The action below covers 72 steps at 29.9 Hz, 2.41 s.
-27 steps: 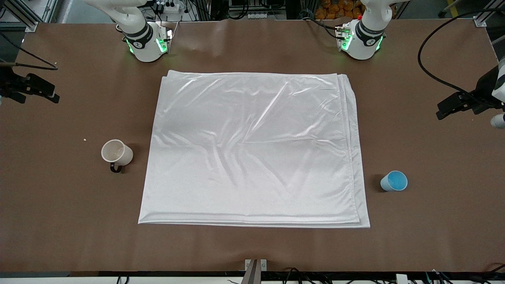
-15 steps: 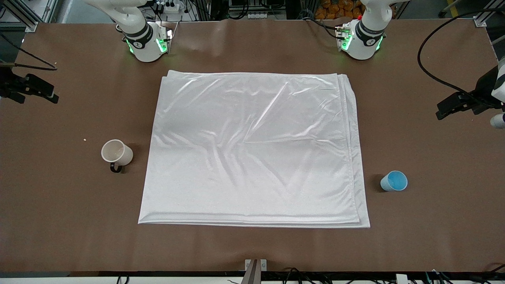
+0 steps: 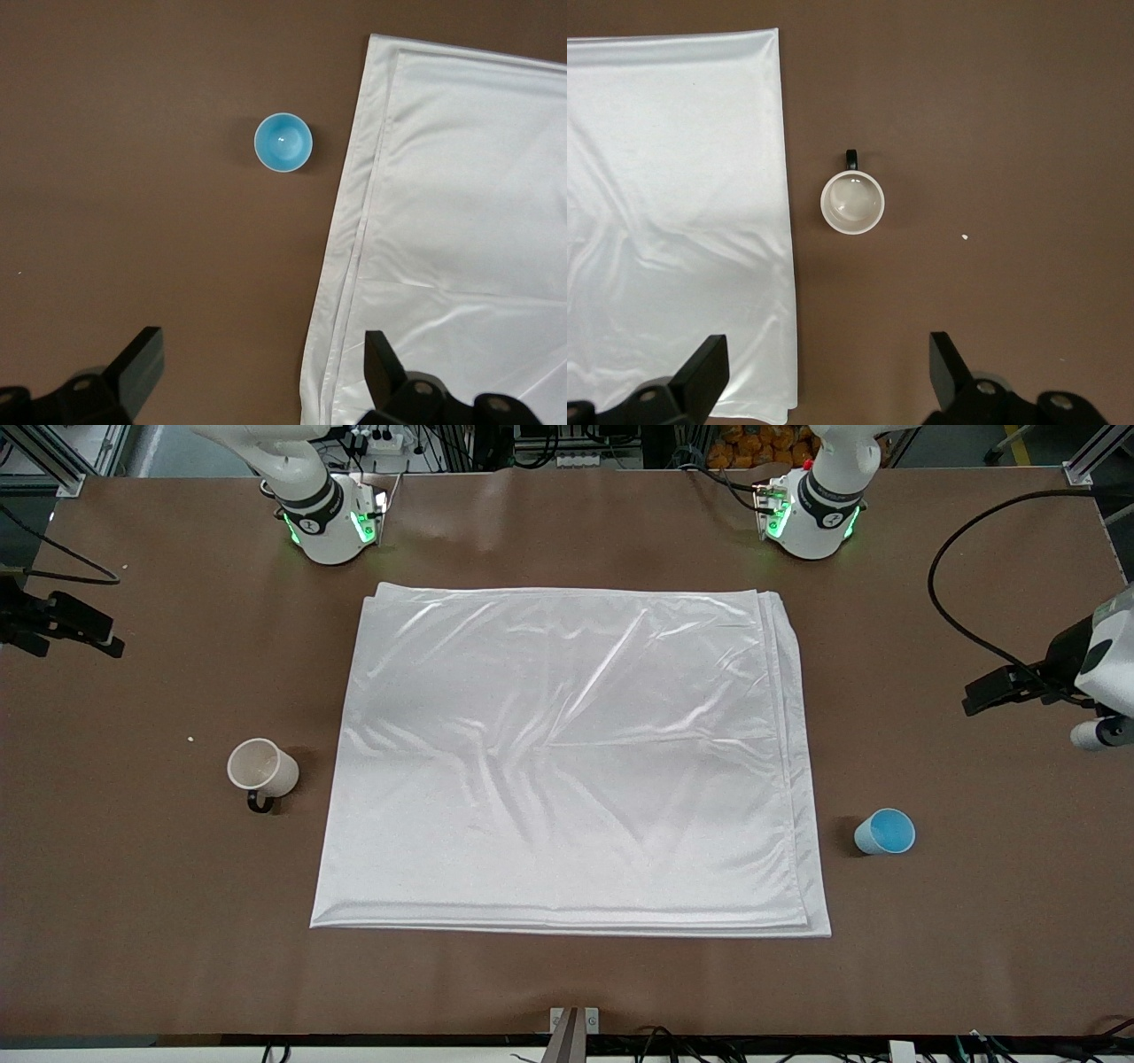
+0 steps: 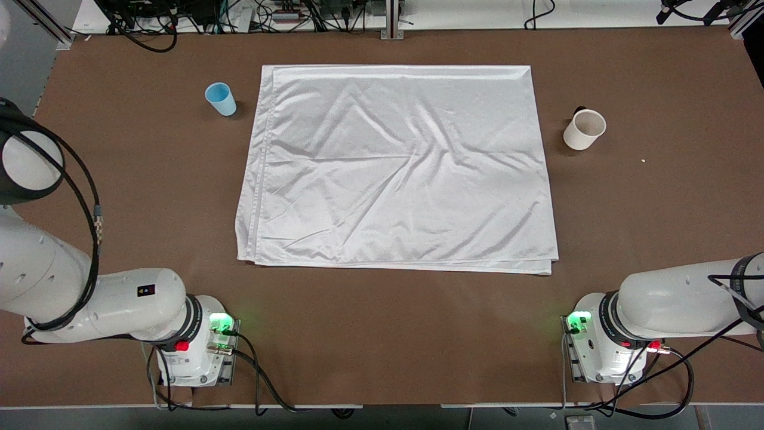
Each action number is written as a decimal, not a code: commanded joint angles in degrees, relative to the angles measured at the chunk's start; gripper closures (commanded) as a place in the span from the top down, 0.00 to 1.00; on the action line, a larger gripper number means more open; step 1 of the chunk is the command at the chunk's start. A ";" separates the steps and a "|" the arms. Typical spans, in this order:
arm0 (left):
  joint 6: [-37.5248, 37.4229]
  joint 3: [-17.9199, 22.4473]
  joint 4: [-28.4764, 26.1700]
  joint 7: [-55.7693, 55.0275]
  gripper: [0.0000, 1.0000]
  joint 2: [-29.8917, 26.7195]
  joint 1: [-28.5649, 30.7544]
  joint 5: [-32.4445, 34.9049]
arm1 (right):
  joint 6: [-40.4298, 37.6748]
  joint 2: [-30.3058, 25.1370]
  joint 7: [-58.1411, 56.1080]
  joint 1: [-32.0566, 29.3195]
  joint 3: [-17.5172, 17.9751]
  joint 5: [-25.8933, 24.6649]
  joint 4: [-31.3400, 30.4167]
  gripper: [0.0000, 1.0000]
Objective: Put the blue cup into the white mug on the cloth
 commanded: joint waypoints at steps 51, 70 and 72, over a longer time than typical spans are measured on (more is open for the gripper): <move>31.78 0.26 -11.88 1.00 1.00 17.99 4.76 2.65 | 20.01 36.09 -0.86 -0.07 0.58 1.17 0.70 1.00; 37.59 0.35 -12.15 1.00 1.00 23.88 5.11 2.83 | 22.82 39.34 -1.12 -0.33 0.58 1.17 0.35 0.83; 37.67 0.35 -12.06 1.00 1.00 24.23 5.29 2.92 | 22.91 39.43 -1.12 -0.33 0.58 1.17 0.35 0.67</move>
